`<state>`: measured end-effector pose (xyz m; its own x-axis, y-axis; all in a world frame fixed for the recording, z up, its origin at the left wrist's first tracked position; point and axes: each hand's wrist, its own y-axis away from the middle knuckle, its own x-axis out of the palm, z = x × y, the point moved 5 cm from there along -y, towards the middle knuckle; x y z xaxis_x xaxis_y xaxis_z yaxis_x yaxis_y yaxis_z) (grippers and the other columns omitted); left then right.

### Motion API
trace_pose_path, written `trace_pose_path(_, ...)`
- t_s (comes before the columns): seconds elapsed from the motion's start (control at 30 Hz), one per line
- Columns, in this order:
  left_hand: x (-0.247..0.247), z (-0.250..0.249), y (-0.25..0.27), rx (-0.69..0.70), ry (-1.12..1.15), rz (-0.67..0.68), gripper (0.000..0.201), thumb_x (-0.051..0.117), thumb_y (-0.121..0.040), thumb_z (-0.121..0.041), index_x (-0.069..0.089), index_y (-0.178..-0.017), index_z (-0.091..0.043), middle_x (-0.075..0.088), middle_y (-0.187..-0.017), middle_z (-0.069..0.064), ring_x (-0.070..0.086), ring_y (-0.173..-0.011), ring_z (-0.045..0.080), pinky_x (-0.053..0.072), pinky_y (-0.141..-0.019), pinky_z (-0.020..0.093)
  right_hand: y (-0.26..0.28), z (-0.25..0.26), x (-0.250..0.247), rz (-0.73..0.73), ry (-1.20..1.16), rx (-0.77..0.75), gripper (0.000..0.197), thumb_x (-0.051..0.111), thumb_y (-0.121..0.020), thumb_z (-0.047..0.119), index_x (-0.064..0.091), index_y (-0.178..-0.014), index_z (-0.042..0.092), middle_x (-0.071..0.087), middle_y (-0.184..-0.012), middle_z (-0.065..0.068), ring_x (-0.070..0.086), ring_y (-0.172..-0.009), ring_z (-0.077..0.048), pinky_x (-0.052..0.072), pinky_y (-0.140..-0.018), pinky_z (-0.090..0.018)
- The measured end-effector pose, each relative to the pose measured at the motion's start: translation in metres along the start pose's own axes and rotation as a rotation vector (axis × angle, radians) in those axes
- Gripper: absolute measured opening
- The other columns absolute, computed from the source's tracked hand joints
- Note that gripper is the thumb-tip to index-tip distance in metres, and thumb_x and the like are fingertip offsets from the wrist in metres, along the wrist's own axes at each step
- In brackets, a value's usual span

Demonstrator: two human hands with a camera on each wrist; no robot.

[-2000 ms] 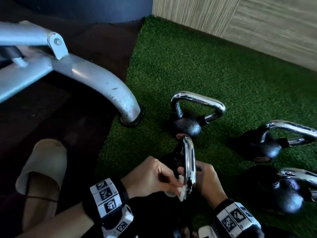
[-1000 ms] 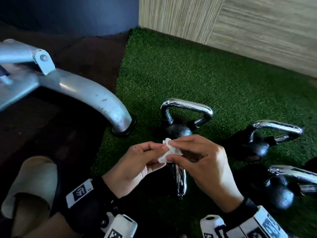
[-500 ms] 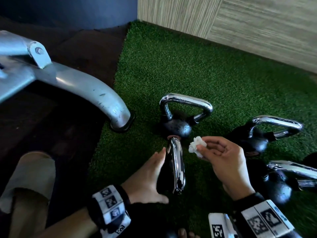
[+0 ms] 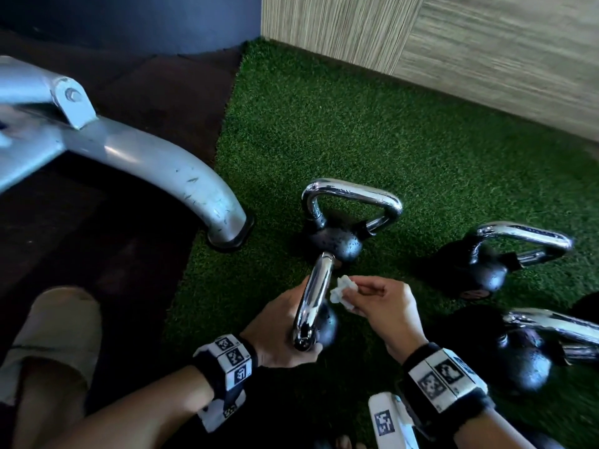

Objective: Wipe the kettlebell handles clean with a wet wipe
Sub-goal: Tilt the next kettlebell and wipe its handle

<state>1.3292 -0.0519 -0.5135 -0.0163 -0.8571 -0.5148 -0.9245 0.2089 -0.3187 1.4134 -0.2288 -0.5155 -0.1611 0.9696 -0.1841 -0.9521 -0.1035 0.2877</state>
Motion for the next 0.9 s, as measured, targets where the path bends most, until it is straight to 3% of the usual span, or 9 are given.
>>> trace_pose_path(0.1, -0.001, -0.003, 0.001, 0.048, 0.031, 0.003, 0.093, 0.093, -0.057, 0.002, 0.044, -0.131, -0.024, 0.051, -0.123, -0.031, 0.045, -0.125, -0.02, 0.03, -0.102, -0.003, -0.009, -0.01, 0.014, 0.028, 0.045, 0.045, 0.021, 0.084, -0.081, 0.007, 0.08, -0.101, 0.01, 0.08, -0.089, -0.008, 0.078, -0.087, -0.025, 0.063, -0.081, -0.038)
trace_pose_path(0.17, 0.001, -0.001, 0.001, 0.047, 0.056, 0.056, 0.092, 0.091, -0.06, 0.001, 0.044, -0.135, -0.024, 0.043, -0.132, -0.038, 0.037, -0.128, -0.026, 0.029, -0.105, -0.002, -0.011, -0.012, 0.019, 0.058, 0.066, 0.062, 0.022, 0.084, -0.081, 0.009, 0.08, -0.102, 0.009, 0.08, -0.088, -0.009, 0.077, -0.083, -0.022, 0.063, -0.078, -0.035)
trace_pose_path(0.3, 0.006, 0.005, -0.002, -0.02, 0.022, 0.101, 0.086, 0.088, -0.065, -0.012, 0.048, -0.141, -0.014, 0.05, -0.129, -0.019, 0.056, -0.119, 0.006, 0.035, -0.104, 0.004, -0.016, -0.007, 0.014, 0.107, 0.068, 0.073, 0.016, 0.084, -0.081, 0.008, 0.081, -0.096, 0.006, 0.079, -0.087, -0.015, 0.075, -0.077, -0.021, 0.064, -0.08, -0.039)
trace_pose_path(0.37, 0.006, 0.003, -0.001, -0.016, 0.013, 0.104, 0.089, 0.088, -0.064, -0.013, 0.046, -0.143, -0.007, 0.053, -0.125, -0.012, 0.058, -0.113, 0.013, 0.037, -0.103, 0.006, -0.017, 0.003, 0.014, 0.088, 0.021, 0.021, 0.015, 0.081, -0.082, 0.003, 0.08, -0.097, 0.005, 0.079, -0.087, -0.014, 0.075, -0.079, -0.022, 0.063, -0.082, -0.042)
trace_pose_path(0.47, 0.004, 0.001, 0.0, -0.023, 0.003, 0.104, 0.086, 0.087, -0.063, -0.011, 0.046, -0.139, -0.012, 0.06, -0.111, -0.006, 0.06, -0.101, 0.014, 0.048, -0.094, 0.02, -0.014, 0.016, 0.014, 0.05, -0.061, -0.078, 0.017, 0.078, -0.084, 0.0, 0.079, -0.1, 0.005, 0.08, -0.088, -0.012, 0.076, -0.08, -0.019, 0.064, -0.076, -0.032)
trace_pose_path(0.57, 0.004, 0.004, -0.002, -0.046, -0.021, 0.104, 0.074, 0.087, -0.065, -0.016, 0.053, -0.13, -0.015, 0.054, -0.115, -0.011, 0.059, -0.103, 0.013, 0.048, -0.092, 0.025, -0.014, 0.01, 0.016, 0.084, -0.051, -0.033, 0.019, 0.078, -0.084, 0.002, 0.078, -0.103, 0.002, 0.08, -0.091, -0.014, 0.076, -0.08, -0.02, 0.063, -0.075, -0.031)
trace_pose_path(0.67, 0.007, 0.005, -0.006, -0.065, -0.036, 0.136, 0.086, 0.083, -0.069, -0.022, 0.044, -0.144, -0.009, 0.058, -0.123, -0.007, 0.059, -0.111, 0.013, 0.049, -0.098, 0.027, -0.018, 0.01, 0.016, 0.158, 0.004, 0.044, 0.023, 0.079, -0.083, 0.002, 0.077, -0.105, -0.003, 0.079, -0.091, -0.018, 0.074, -0.077, -0.02, 0.064, -0.078, -0.036)
trace_pose_path(0.77, 0.01, 0.006, -0.006, -0.078, -0.045, 0.153, 0.086, 0.081, -0.068, -0.019, 0.044, -0.144, -0.001, 0.062, -0.114, -0.005, 0.059, -0.105, 0.011, 0.049, -0.096, 0.026, -0.019, 0.029, 0.011, 0.128, -0.055, -0.034, 0.017, 0.077, -0.083, -0.003, 0.079, -0.098, 0.005, 0.08, -0.09, -0.013, 0.075, -0.081, -0.019, 0.063, -0.075, -0.03)
trace_pose_path(0.9, 0.009, 0.009, -0.005, -0.139, -0.014, 0.131, 0.086, 0.082, -0.068, -0.021, 0.044, -0.144, -0.009, 0.059, -0.114, -0.013, 0.06, -0.104, 0.009, 0.05, -0.096, 0.029, -0.01, 0.047, 0.008, 0.097, -0.063, -0.18, 0.028, 0.079, -0.078, -0.007, 0.079, -0.091, 0.018, 0.081, -0.088, -0.004, 0.076, -0.079, -0.013, 0.06, -0.071, -0.02)
